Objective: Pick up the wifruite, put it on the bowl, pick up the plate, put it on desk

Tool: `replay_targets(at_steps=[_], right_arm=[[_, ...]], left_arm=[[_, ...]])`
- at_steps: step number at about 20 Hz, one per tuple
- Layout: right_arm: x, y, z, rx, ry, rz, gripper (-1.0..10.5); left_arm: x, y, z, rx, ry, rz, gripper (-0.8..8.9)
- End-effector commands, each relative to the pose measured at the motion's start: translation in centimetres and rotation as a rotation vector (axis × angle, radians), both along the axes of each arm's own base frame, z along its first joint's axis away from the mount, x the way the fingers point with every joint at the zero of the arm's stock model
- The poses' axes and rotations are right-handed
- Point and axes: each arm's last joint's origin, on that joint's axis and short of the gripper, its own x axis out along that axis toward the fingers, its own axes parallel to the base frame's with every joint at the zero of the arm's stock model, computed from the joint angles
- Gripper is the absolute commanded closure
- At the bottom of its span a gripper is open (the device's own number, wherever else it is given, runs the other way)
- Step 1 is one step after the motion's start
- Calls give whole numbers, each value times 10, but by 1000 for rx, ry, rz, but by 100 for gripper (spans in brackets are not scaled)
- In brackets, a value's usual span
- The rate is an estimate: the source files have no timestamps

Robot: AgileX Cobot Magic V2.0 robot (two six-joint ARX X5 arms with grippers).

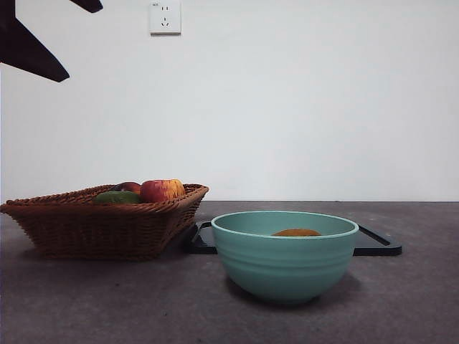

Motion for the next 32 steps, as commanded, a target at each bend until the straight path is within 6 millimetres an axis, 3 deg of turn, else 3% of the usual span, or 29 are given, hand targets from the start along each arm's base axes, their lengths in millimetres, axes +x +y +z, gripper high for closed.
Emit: replay_targets(at_steps=[1, 5, 8, 13, 21, 28, 32], right_arm=[[0, 1, 2, 14, 25, -17, 567], [6, 2, -23, 36, 158, -72, 643], [15, 9, -60, 78, 277, -121, 643], [30, 32, -101, 38, 307, -192, 644], [65, 88, -138, -116, 247, -233, 701], [81, 105, -166, -213, 231, -283, 805], [84, 110, -178, -247, 262, -272, 805]], left_arm=[[0, -2, 2, -4, -20, -23, 470], [1, -2, 2, -4, -20, -22, 470], [1, -2, 2, -4, -20, -22, 470], [1, -2, 2, -4, -21, -22, 470], [0, -2, 2, -3, -19, -22, 470], [1, -2, 2, -4, -20, -22, 470], [1, -2, 2, -4, -20, -22, 470]])
